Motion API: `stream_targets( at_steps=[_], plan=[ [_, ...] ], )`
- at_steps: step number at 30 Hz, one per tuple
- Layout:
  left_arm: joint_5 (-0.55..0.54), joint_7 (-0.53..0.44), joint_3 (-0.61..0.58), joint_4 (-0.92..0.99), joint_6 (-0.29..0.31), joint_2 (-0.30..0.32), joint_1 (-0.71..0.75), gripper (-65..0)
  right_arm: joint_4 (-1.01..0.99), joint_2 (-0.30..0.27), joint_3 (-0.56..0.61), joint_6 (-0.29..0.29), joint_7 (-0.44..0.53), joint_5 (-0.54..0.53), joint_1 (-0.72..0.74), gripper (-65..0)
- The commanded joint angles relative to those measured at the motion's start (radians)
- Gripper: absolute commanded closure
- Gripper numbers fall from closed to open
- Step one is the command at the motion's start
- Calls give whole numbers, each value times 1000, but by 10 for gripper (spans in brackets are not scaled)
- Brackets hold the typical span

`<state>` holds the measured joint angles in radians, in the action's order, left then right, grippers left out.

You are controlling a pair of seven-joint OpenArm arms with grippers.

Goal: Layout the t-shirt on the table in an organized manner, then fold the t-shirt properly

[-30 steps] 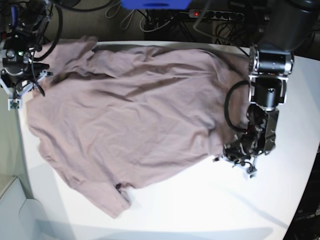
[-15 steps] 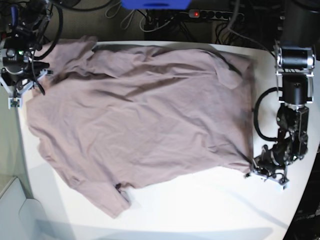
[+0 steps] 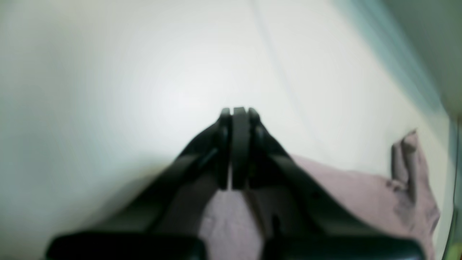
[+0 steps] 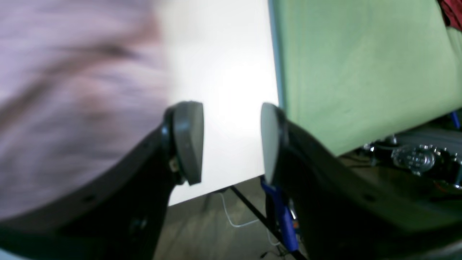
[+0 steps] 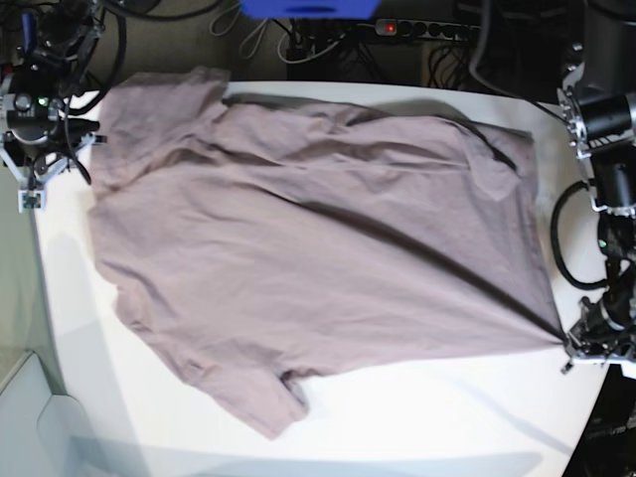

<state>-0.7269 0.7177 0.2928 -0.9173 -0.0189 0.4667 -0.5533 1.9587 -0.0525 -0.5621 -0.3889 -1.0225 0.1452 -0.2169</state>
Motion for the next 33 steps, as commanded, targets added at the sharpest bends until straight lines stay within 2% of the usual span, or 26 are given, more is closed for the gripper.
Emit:
stream_targets(
  at_steps=[1,4,11,15,18,21,24,29,33],
  plan=[
    [-10,-20,9,-19,7,27,-50,-1,17,-11,-3,6,15,1,4,-261],
    [-10,-20,-20,-13,9,37,-55,-1,17,-8,-3,6,15,1,4,-261],
    [-10,-30,-48,-10,9,27,-9,-1,21,44,12,6,14,1,6,-263],
    [-10,-31,-39,-7,10,27,32,-1,15,44,110,6,17,1,18,-267],
    [-10,-31,-39,-7,12,28,63,-1,12,3,225,9,15,1,61,-267],
    [-12,-33,-37,-7,14,28,95,-1,-26,-33,307,11,20,1,164,-267],
    [-15,-33,-37,-10,14,28,121,-1,-131,-48,325,11,15,1,325,-278],
    [-18,-31,-36,-18,14,30,161,-1,-401,-47,328,8,26,1,569,-359],
    [-18,-22,35,-19,15,22,201,-1,-655,-47,363,8,143,1,742,-393]
  ],
)
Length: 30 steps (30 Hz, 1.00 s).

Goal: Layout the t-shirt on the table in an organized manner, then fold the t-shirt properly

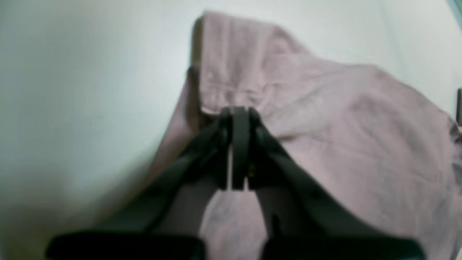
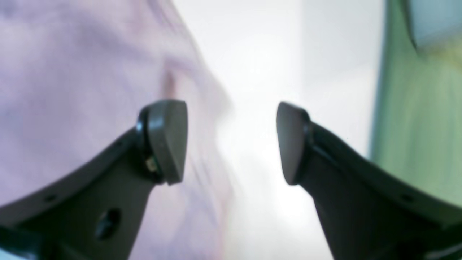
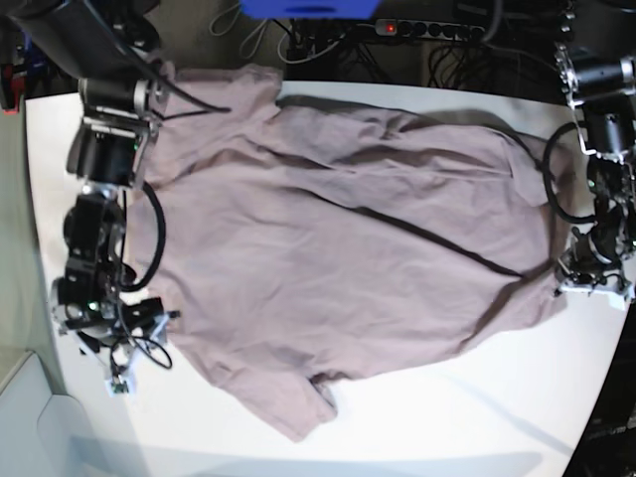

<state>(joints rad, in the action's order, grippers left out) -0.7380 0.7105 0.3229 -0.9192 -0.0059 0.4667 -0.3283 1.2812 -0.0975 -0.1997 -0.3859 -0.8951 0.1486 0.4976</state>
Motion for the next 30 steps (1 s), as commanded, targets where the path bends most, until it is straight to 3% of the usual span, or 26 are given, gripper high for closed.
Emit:
stream_targets(
  at_steps=[1,10,14,17,23,30],
  plan=[
    [-8,-13,26,-19,2,13,-15,-1,-41,-1,13,5,57,-2,62,-397],
    [-7,-13,78,-102,-1,-18,90,-1,-593,-3,70,20,528,-2,270,-404],
    [-7,-13,80,-145,-4,-26,97,-1,-763,-14,65,127,703,-2,329,-404],
    [-7,-13,81,-169,-4,-27,91,-1,-829,-15,69,169,796,-2,345,-405],
    [2,-15,81,-165,-6,-18,-33,-1,-849,-21,70,178,813,-2,316,-404],
    [2,-25,80,16,-6,11,-213,-1,-848,-97,64,178,822,-2,195,-402]
  ],
)
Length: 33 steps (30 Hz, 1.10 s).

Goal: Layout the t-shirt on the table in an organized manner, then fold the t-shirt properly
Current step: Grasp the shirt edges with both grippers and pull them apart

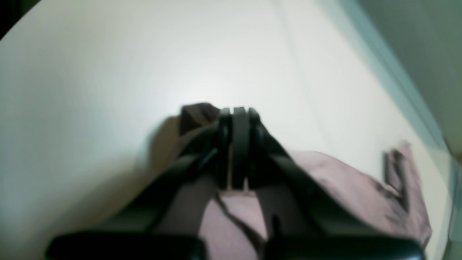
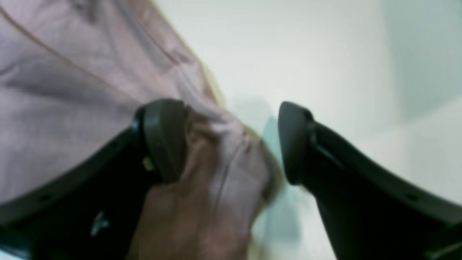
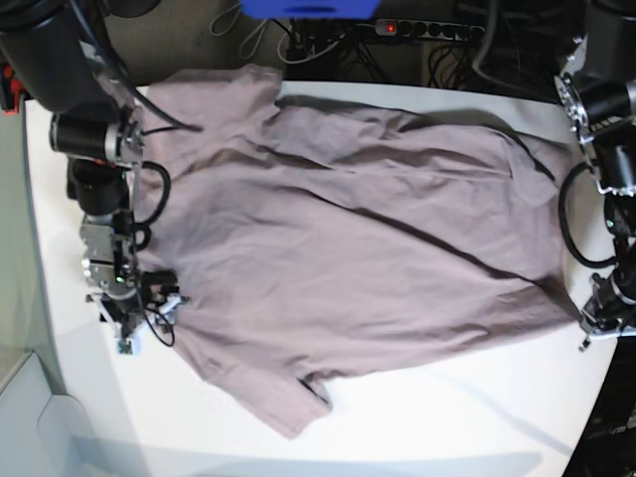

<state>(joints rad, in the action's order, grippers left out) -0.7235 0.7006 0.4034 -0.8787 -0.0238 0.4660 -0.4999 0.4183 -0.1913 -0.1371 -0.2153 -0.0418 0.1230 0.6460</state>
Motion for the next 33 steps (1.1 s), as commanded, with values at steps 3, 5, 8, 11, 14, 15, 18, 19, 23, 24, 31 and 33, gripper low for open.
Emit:
stream_targets(
  at_steps=[3,5,8,11,14,15,18,19,23,24,31,33],
  plan=[
    [-12,-15,-1,68,12,14,-112,-1,15,-26,1,7,-31,24,21,-402],
    [0,-15,-1,99,12,24,-128,-1,15,-40,1,7,-31,22,15,-402],
    [46,-26,1,114,12,32,-131,-1,15,-67,1,7,-30,22,1,-401],
    [81,-85,-1,114,17,30,-127,-1,15,-83,1,7,-30,22,-4,-401],
    [80,-94,-1,115,18,30,-127,-1,15,-95,1,7,-30,22,-5,-401],
    [78,-92,-1,115,18,29,-127,-1,15,-95,1,7,-30,22,-5,-400],
    [78,-97,-5,115,18,20,-130,-1,15,-95,1,7,-31,22,-7,-400],
    [81,-97,-5,115,18,7,-131,-1,15,-95,1,7,-33,22,-13,-400],
    [87,-98,-8,120,20,-28,-165,-2,17,-95,1,7,-31,20,-47,-400],
    [87,-98,-8,131,20,-42,-170,-2,17,-95,0,7,-31,20,-50,-400],
    [140,-143,-10,244,17,-129,-260,-59,147,-96,0,7,-39,20,-139,-401],
    [212,-184,-10,284,15,-152,-285,-105,212,-112,0,7,-45,20,-171,-402]
  ],
)
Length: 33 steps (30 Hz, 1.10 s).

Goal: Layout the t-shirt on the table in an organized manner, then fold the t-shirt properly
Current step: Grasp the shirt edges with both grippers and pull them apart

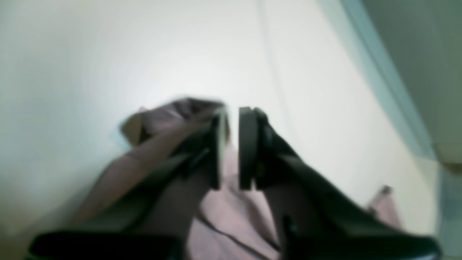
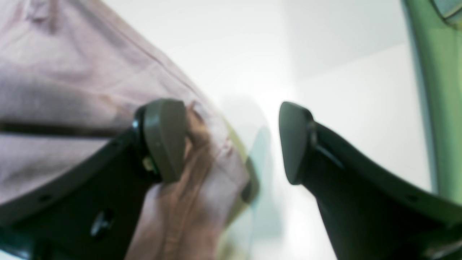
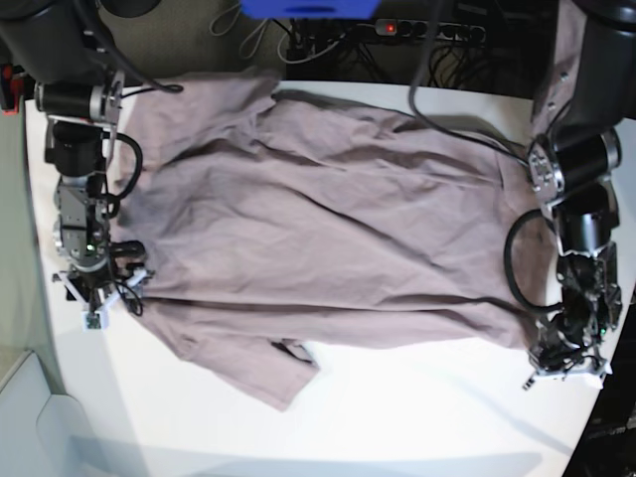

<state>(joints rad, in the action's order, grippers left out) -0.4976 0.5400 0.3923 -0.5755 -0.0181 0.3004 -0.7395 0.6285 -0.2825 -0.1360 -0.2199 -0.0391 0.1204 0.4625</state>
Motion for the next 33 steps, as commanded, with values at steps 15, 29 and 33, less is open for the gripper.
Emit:
stream_targets(
  at_steps=[15,29,33],
  plan=[
    [-299,331,12,-294,7,66,82,-185,340,16,-95,6,-223,23,34,-404],
    [-266,404,12,-636,5,13,552,-2,268,121,-93,9,-232,23,157,-400],
    [-144,335,12,-601,5,-27,585,-2,110,125,-93,10,-229,23,227,-400]
  ],
)
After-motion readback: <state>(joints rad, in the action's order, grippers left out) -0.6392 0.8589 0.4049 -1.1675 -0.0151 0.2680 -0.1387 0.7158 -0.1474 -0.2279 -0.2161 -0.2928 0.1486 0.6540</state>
